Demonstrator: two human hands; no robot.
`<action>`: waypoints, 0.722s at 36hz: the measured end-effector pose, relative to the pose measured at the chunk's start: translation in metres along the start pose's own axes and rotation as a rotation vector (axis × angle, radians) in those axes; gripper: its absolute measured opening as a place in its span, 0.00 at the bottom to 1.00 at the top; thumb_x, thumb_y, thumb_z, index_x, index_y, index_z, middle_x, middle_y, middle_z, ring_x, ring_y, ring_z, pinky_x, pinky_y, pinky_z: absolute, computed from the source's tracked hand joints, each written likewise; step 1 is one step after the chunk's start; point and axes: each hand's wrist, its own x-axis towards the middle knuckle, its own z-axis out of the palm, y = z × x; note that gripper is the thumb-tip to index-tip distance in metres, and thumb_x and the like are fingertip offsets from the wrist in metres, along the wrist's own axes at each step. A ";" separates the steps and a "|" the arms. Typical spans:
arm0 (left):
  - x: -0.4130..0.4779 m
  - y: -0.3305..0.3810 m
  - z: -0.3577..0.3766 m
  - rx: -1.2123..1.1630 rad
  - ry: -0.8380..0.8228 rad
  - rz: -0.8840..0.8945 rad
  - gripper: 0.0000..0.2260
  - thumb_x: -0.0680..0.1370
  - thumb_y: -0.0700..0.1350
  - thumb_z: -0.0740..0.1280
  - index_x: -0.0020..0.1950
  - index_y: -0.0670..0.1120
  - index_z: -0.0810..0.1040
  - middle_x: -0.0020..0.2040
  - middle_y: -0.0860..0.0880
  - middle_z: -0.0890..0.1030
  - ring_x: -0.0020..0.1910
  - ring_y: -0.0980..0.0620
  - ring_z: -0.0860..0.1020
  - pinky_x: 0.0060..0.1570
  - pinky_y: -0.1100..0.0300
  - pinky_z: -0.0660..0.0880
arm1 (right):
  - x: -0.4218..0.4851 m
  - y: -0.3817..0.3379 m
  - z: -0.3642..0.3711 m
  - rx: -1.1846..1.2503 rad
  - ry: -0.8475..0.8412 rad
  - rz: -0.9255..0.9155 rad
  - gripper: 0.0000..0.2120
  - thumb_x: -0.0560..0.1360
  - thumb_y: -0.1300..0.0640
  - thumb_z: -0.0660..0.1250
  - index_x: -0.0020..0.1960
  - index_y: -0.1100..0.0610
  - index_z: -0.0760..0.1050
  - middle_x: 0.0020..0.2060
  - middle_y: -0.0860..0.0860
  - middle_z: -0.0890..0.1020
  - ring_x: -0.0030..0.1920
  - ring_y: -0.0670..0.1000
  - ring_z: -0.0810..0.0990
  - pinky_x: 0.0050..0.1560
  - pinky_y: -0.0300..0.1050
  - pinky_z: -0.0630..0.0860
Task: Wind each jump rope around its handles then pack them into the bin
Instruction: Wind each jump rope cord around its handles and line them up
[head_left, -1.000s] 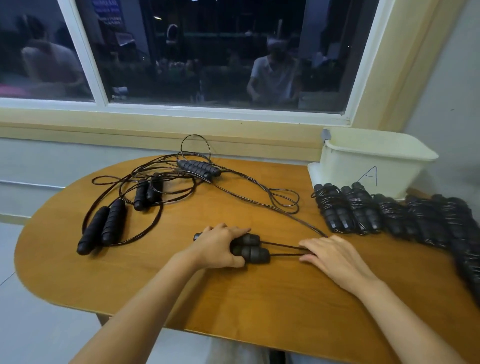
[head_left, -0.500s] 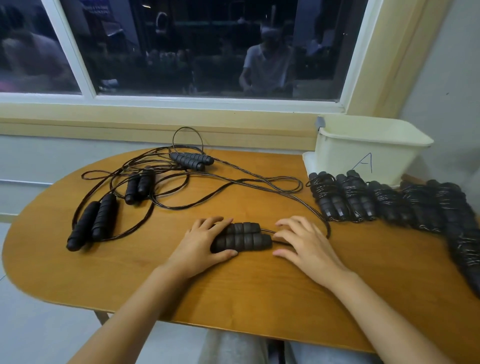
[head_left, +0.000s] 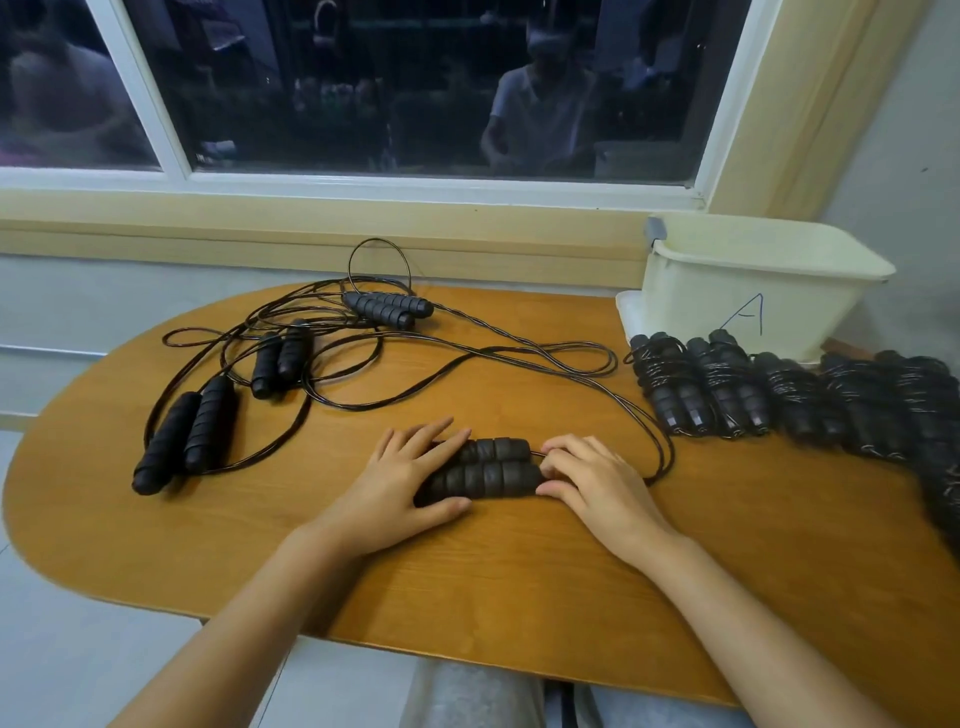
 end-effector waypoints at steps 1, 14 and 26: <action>-0.002 0.001 0.000 0.029 0.012 0.026 0.31 0.76 0.69 0.57 0.76 0.71 0.45 0.80 0.62 0.46 0.78 0.57 0.44 0.77 0.49 0.42 | 0.000 0.000 0.000 0.008 -0.004 0.005 0.09 0.79 0.48 0.66 0.52 0.53 0.78 0.61 0.43 0.76 0.61 0.47 0.71 0.56 0.42 0.67; 0.001 -0.012 0.002 0.228 0.174 -0.122 0.25 0.81 0.60 0.53 0.78 0.65 0.53 0.78 0.52 0.60 0.69 0.49 0.63 0.66 0.52 0.64 | 0.023 0.013 -0.008 -0.190 -0.009 0.137 0.20 0.82 0.50 0.62 0.72 0.54 0.70 0.57 0.49 0.80 0.56 0.48 0.79 0.53 0.41 0.75; 0.041 0.018 0.015 0.239 0.248 -0.242 0.23 0.82 0.58 0.56 0.78 0.61 0.59 0.77 0.50 0.63 0.63 0.46 0.66 0.59 0.53 0.66 | 0.013 0.028 -0.007 -0.274 0.294 0.134 0.08 0.75 0.51 0.71 0.43 0.56 0.82 0.34 0.48 0.81 0.35 0.50 0.79 0.34 0.47 0.78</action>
